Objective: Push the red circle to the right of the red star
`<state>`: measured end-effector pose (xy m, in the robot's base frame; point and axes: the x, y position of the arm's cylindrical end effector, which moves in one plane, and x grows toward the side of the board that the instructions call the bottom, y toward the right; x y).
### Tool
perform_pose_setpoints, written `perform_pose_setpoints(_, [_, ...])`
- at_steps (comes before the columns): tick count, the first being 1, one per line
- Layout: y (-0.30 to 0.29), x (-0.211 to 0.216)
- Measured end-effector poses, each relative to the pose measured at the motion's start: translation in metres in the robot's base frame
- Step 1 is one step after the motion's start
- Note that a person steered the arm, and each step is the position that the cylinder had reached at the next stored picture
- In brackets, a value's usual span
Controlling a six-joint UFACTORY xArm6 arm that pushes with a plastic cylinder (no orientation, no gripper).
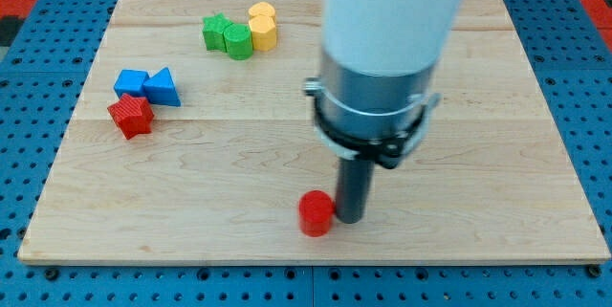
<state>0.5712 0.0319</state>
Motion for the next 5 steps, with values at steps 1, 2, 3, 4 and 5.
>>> perform_pose_setpoints(1, [-0.005, 0.036])
perform_pose_setpoints(2, [-0.048, 0.002])
perform_pose_setpoints(3, [-0.055, -0.079])
perform_pose_setpoints(4, [-0.030, -0.086])
perform_pose_setpoints(5, [-0.021, -0.132])
